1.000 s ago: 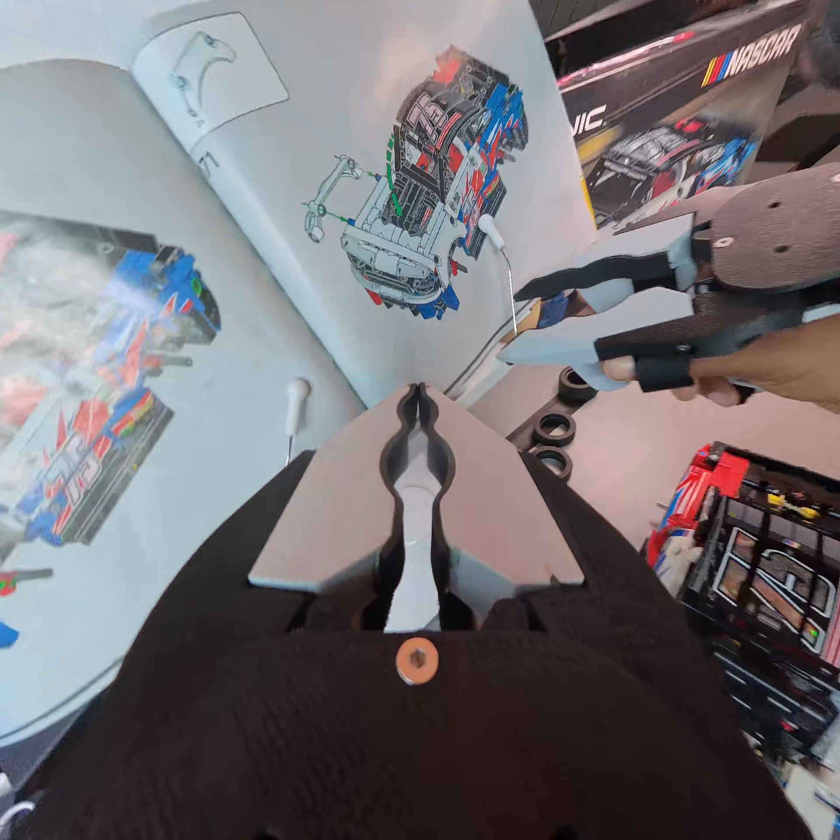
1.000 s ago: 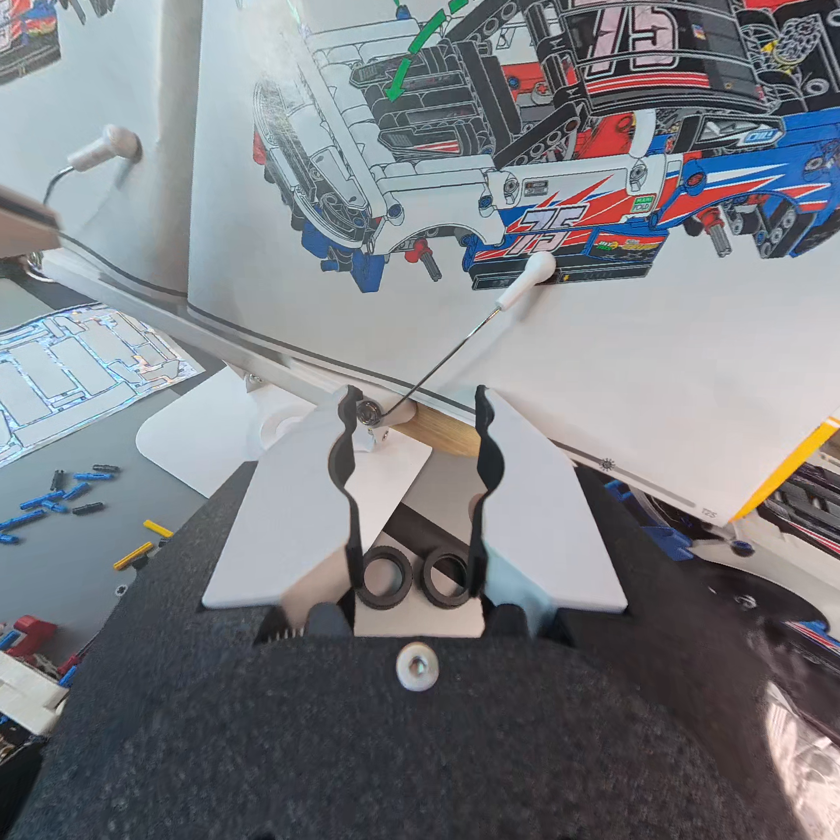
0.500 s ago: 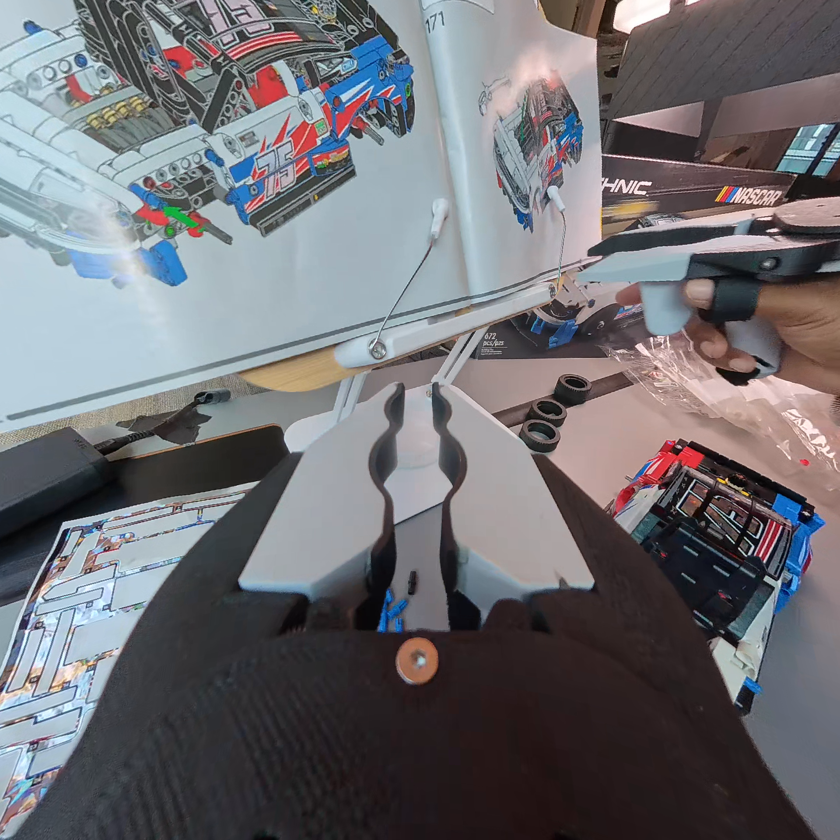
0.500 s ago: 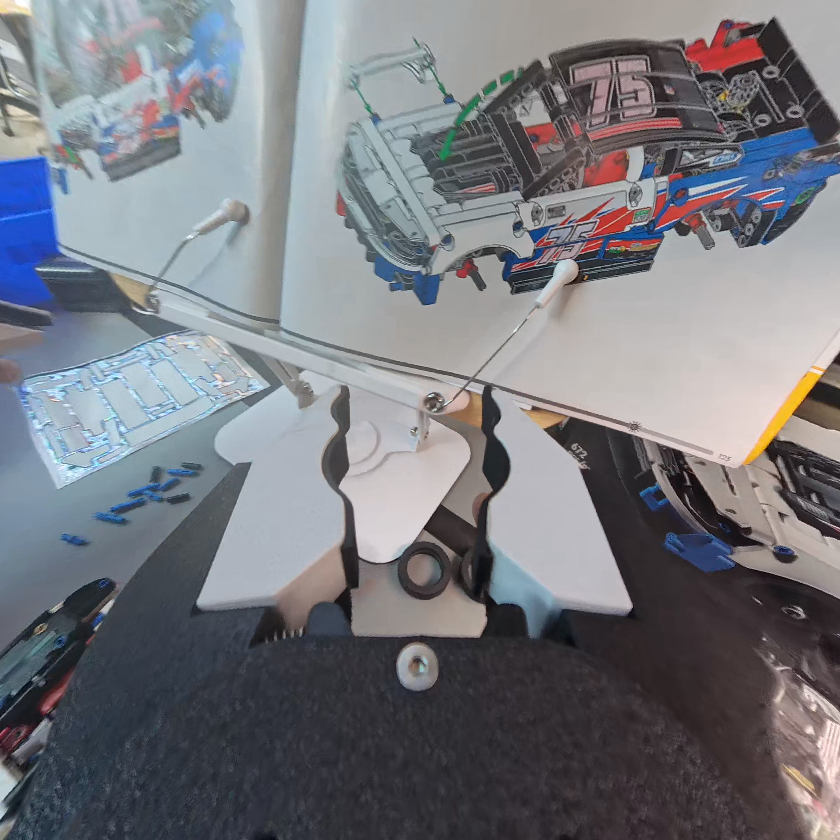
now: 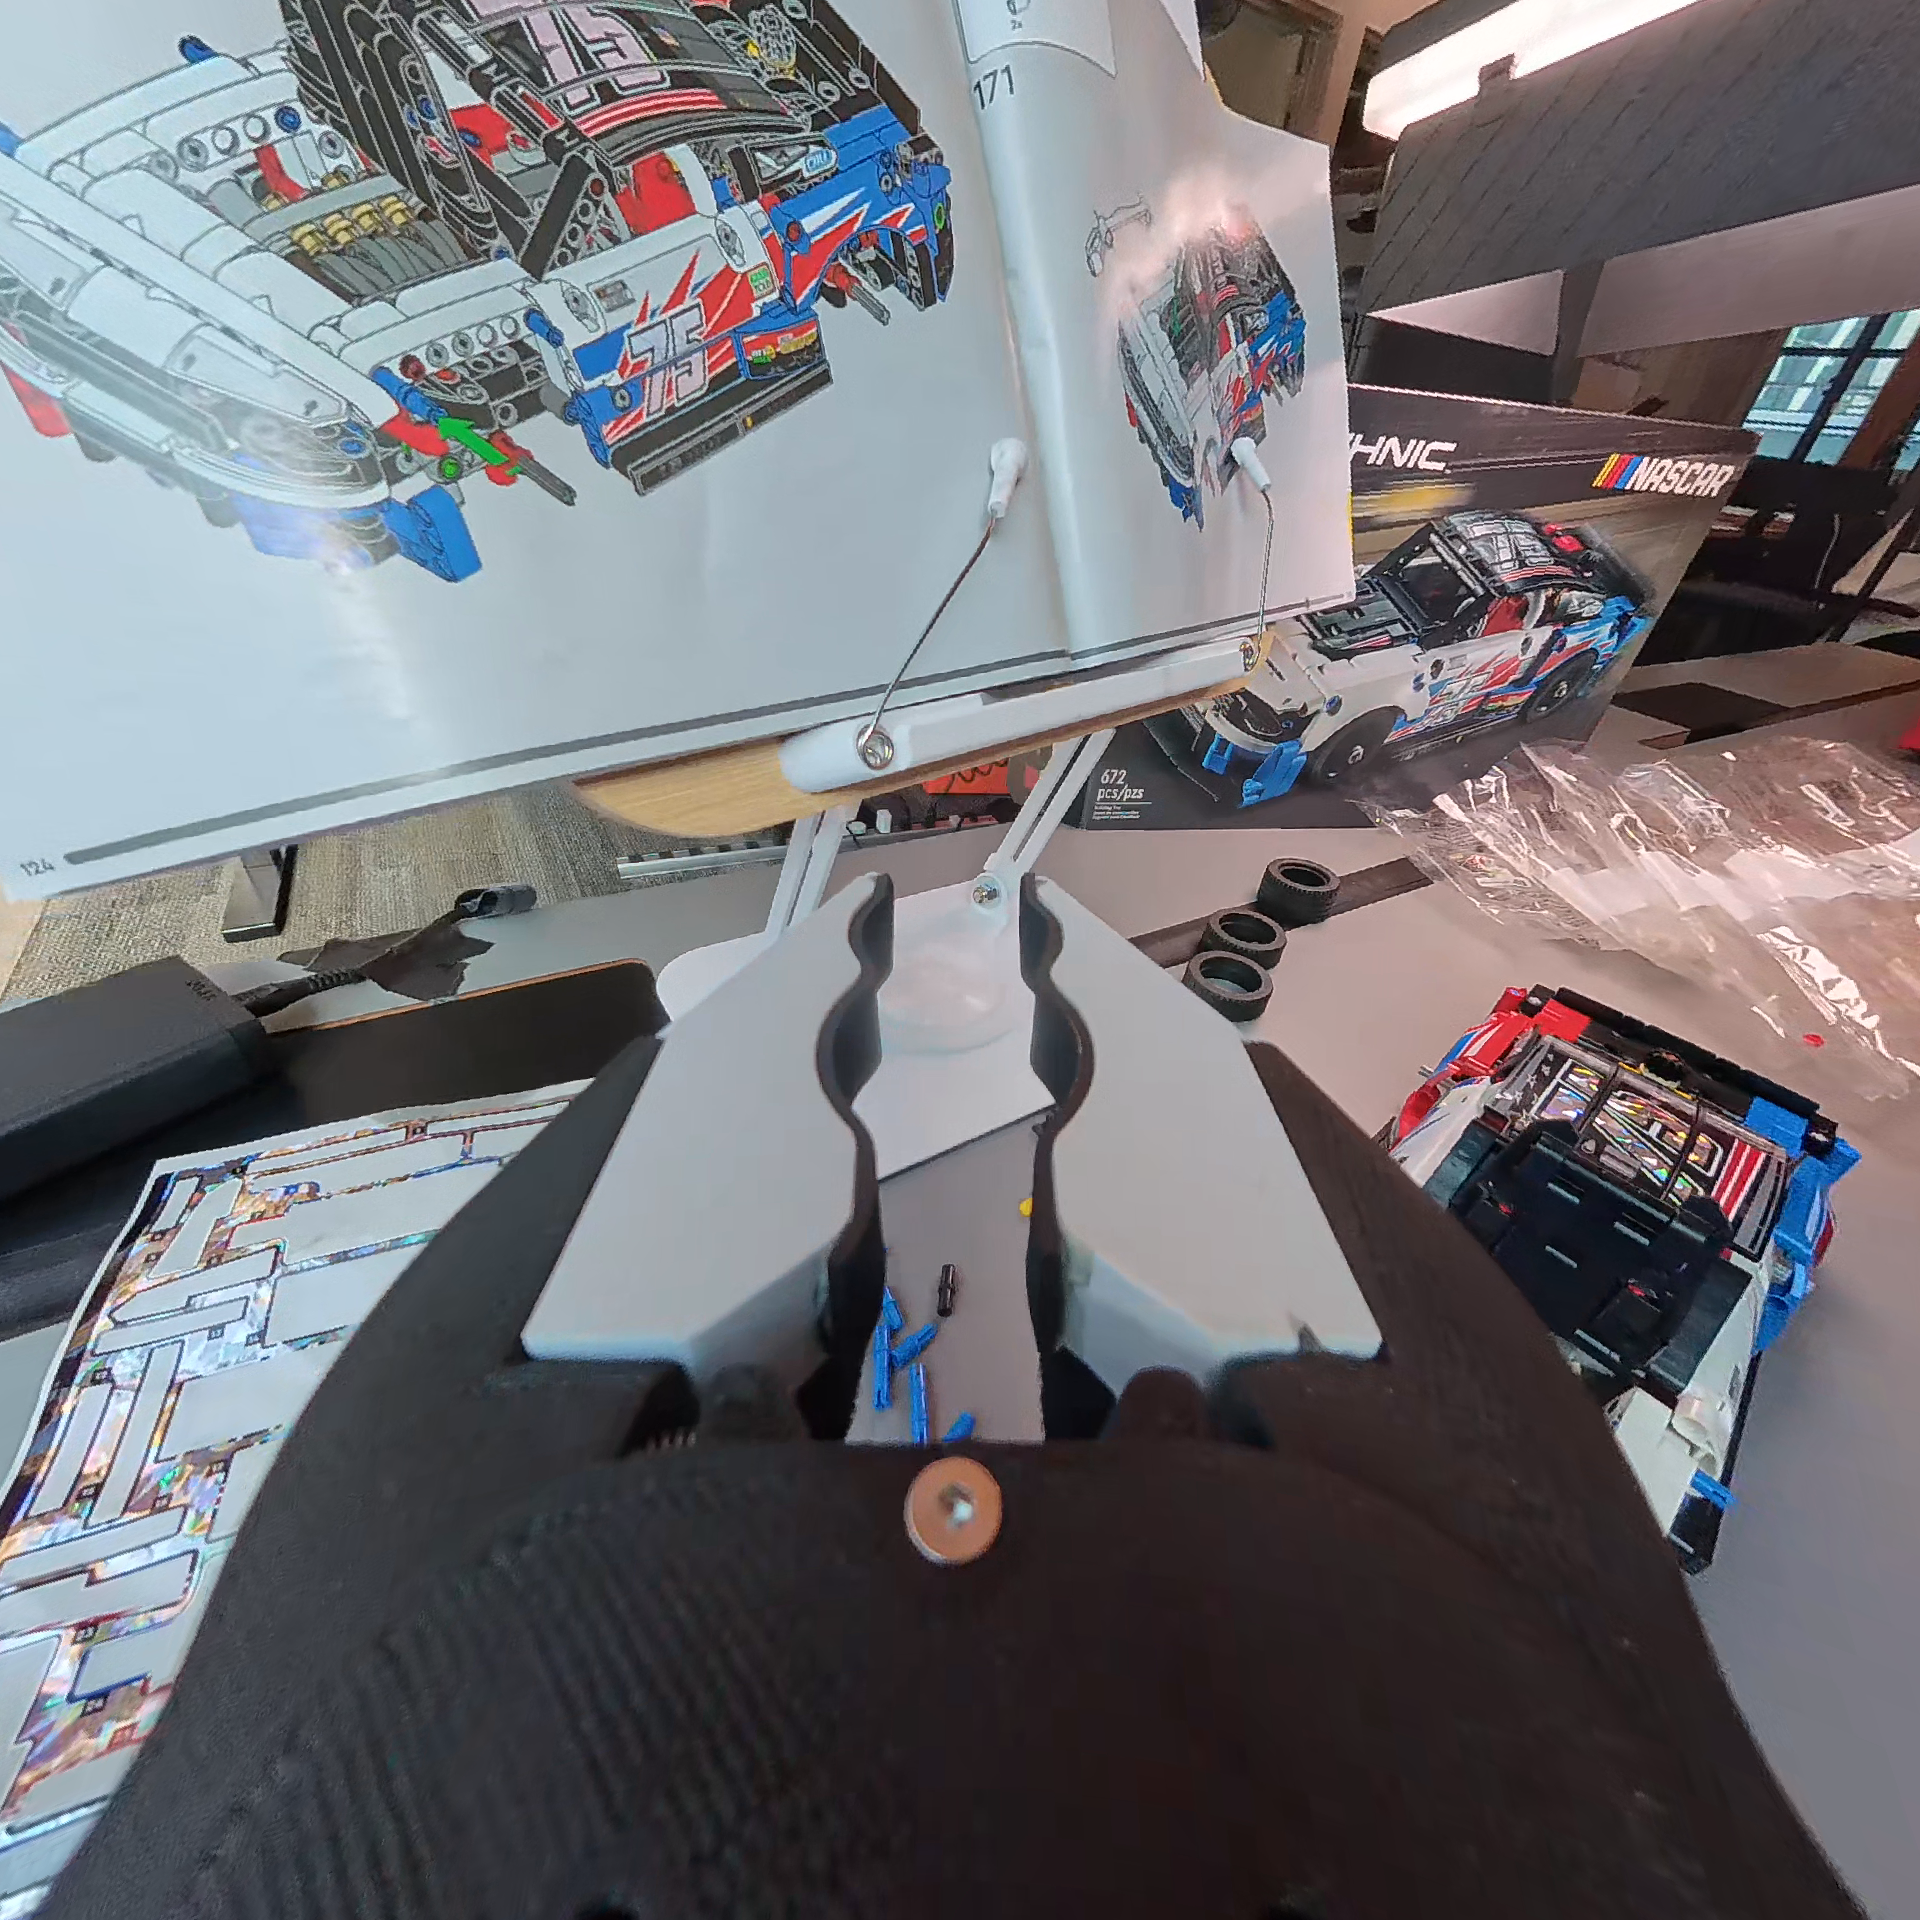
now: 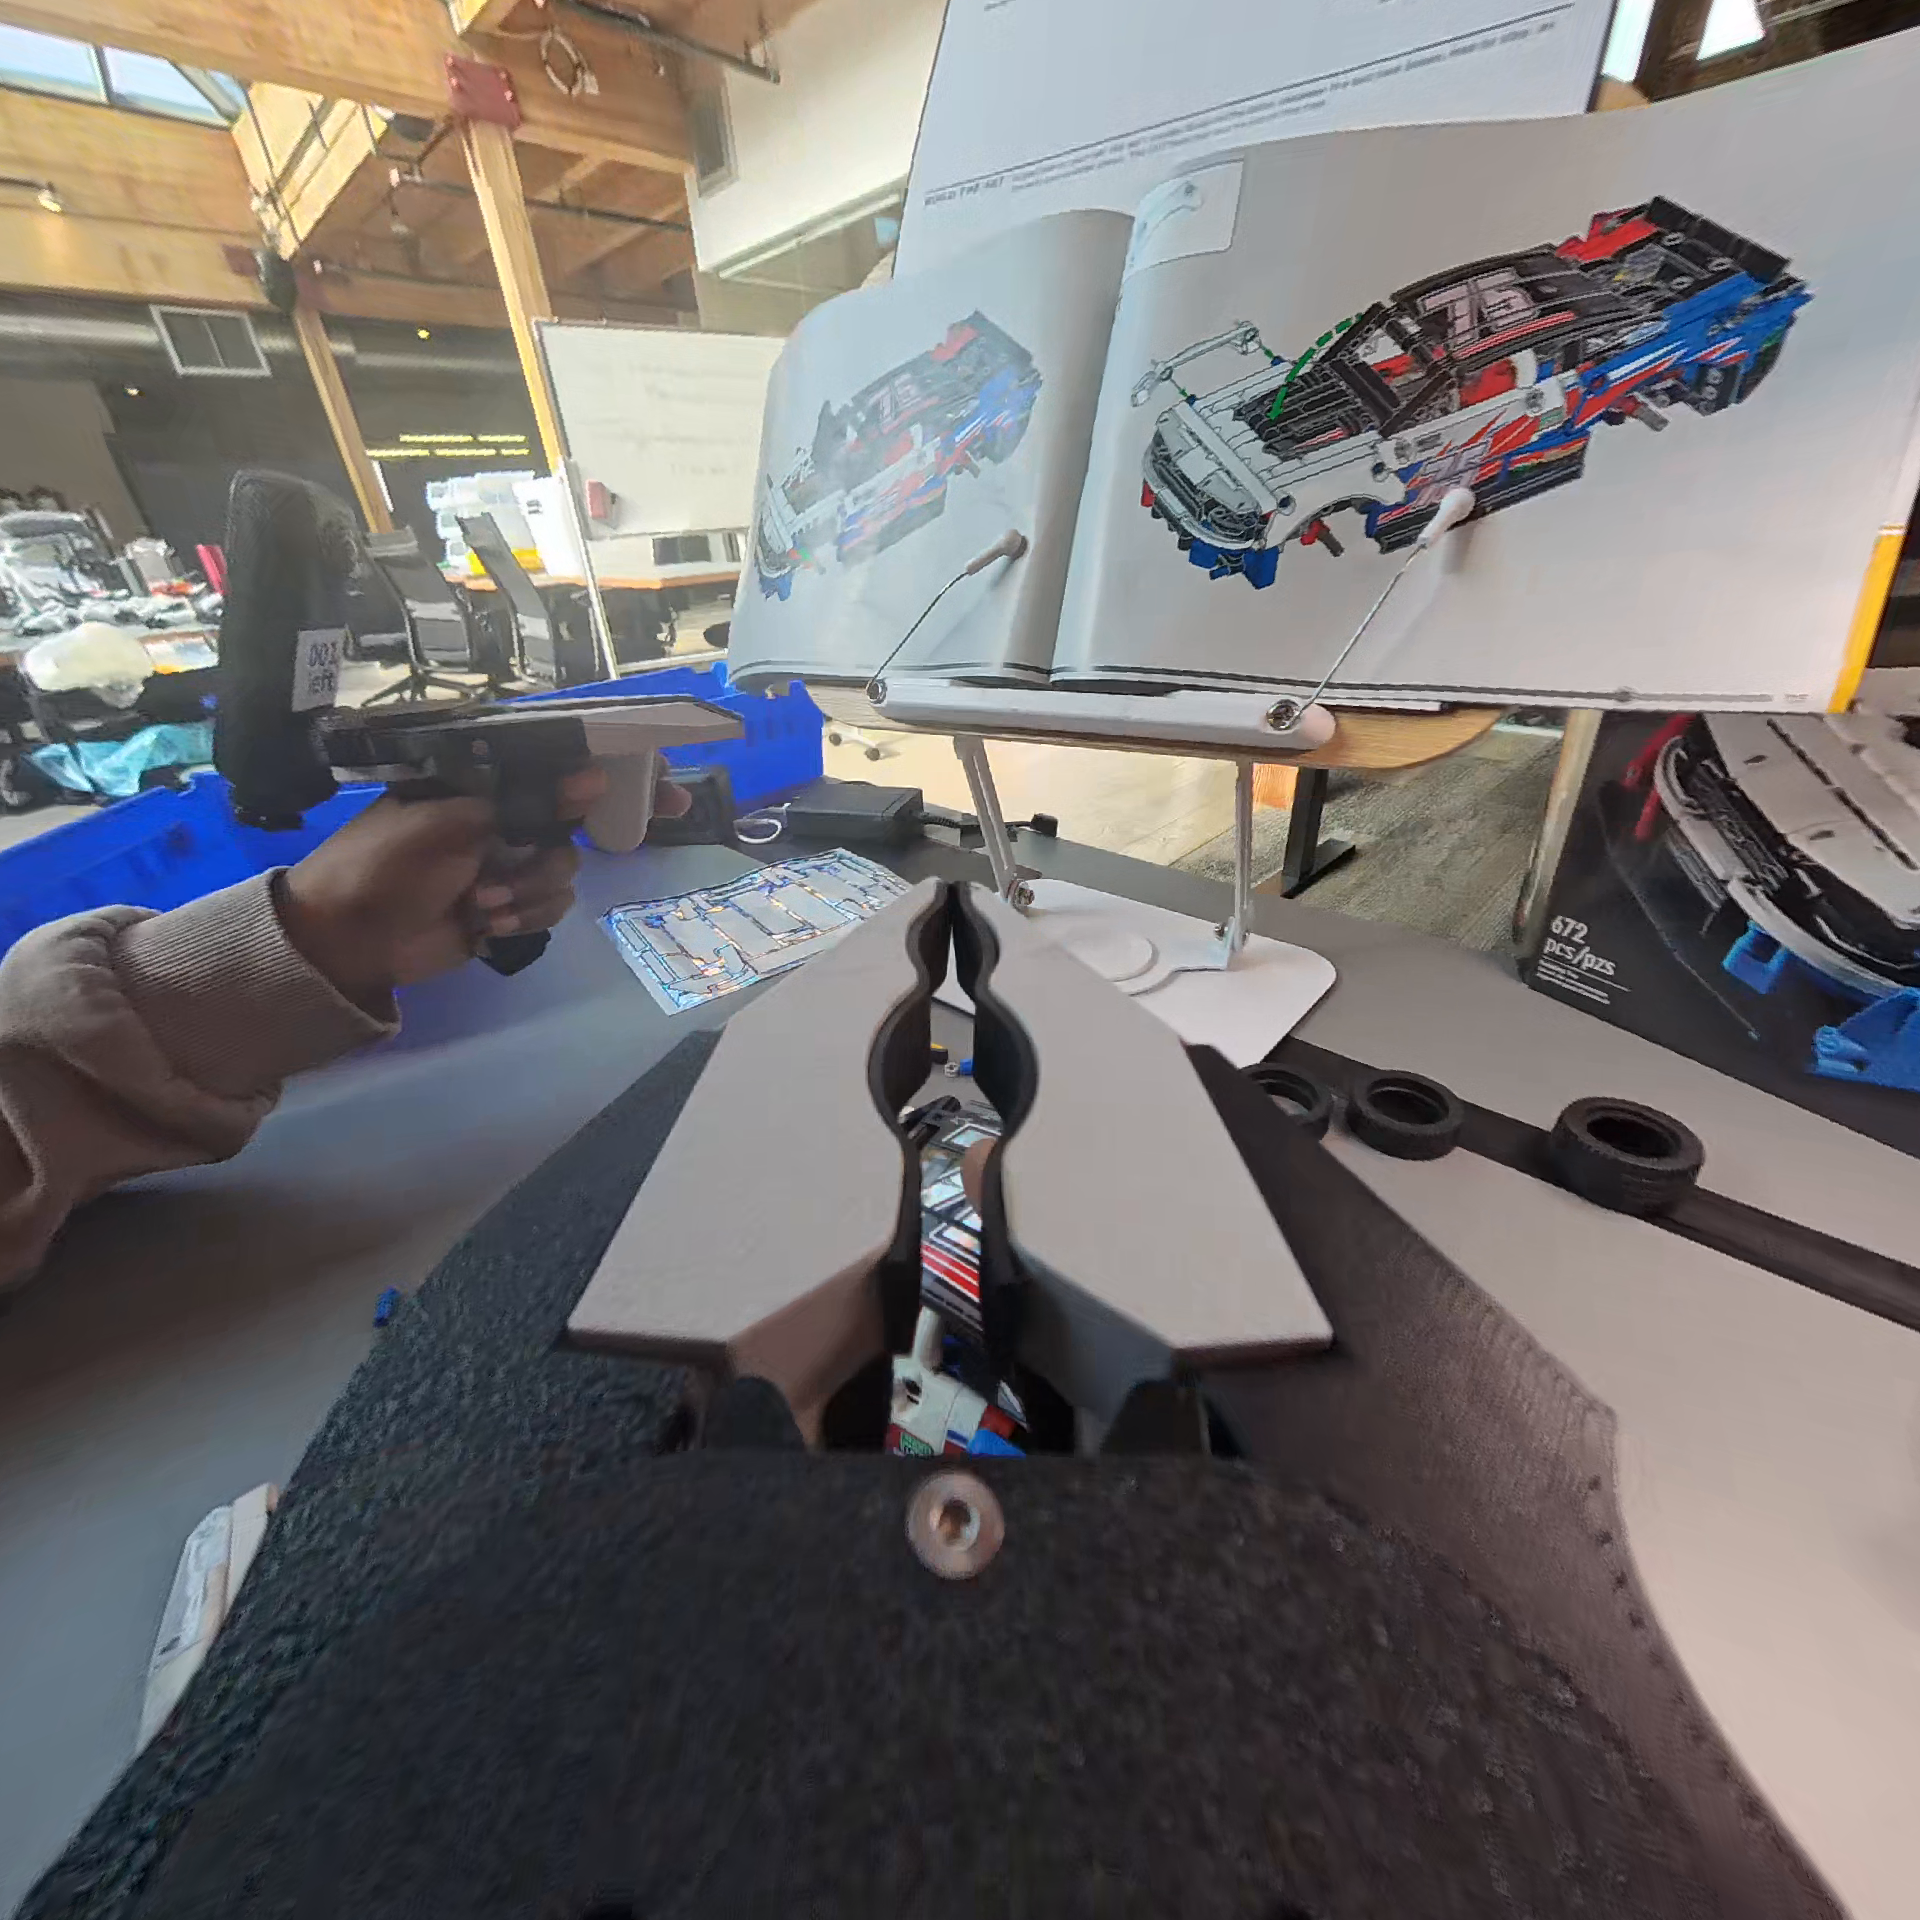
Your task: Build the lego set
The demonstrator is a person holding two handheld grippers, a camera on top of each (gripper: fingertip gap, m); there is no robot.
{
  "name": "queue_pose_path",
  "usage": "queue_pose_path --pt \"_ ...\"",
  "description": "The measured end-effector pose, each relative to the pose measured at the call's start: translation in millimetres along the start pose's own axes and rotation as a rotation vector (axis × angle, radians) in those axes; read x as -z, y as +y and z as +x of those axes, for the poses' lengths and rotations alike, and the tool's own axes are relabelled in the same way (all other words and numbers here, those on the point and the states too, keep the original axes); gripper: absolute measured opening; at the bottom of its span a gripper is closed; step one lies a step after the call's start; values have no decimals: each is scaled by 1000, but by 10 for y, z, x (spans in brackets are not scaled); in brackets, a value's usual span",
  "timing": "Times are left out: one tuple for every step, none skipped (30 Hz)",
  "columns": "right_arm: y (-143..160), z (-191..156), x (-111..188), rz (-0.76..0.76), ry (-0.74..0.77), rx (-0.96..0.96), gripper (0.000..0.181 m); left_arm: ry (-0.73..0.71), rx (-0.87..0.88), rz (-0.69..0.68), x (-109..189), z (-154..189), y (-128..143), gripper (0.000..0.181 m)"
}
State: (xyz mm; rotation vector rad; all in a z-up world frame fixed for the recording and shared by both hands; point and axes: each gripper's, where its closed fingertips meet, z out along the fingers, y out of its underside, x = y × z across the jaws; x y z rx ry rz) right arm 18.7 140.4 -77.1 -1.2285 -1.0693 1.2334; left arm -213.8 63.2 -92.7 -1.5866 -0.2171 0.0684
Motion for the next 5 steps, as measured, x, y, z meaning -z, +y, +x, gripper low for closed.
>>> queue_pose_path --pt "49 20 41 16 11 -1 0 -10 -1 -2 25 7 30 22" --pt "106 38 67 21 22 17 0 -21 -3 -5 51 10 64 23" --pt "166 61 79 14 40 50 0 -32 -4 -6 76 8 100 22" --pt "219 77 81 1 55 87 0 -42 -4 -9 98 4 137 22" --pt "249 79 77 -2 64 117 1 -53 1 -16 118 -10 177 22"
